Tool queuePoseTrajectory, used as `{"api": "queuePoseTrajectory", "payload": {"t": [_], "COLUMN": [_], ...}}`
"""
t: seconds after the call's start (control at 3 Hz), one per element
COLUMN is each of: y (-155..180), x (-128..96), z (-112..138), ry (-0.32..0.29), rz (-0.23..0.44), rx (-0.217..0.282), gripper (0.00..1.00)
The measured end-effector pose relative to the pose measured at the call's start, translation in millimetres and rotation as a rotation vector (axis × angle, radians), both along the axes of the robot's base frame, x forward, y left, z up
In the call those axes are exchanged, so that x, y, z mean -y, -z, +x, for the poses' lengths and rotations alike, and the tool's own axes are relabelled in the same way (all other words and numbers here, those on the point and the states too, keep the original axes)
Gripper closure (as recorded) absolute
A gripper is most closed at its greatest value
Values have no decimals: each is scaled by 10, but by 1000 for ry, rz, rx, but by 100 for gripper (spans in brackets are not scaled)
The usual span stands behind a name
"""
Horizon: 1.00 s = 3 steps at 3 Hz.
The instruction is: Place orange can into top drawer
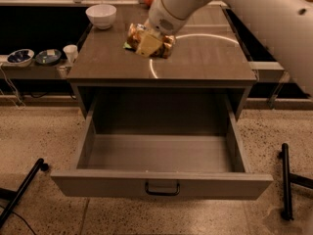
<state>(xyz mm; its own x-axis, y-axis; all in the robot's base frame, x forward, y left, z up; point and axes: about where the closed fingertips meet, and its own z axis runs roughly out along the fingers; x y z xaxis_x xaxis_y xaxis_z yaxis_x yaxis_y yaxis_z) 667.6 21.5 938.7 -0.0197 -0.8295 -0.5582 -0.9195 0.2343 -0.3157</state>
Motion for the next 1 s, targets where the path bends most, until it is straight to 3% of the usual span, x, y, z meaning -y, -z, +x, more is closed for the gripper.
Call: {"api": "queuePoseTrajectory", "payload": {"t": [0.33,0.67,1.0], "y": [578,937,1303], "x": [253,239,201], "z": [-448,-597,-562], "ry": [-76,-104,-130], "rz": [-187,-229,-219], "rx": [-40,-98,-162], "gripper": [100,100,100]}}
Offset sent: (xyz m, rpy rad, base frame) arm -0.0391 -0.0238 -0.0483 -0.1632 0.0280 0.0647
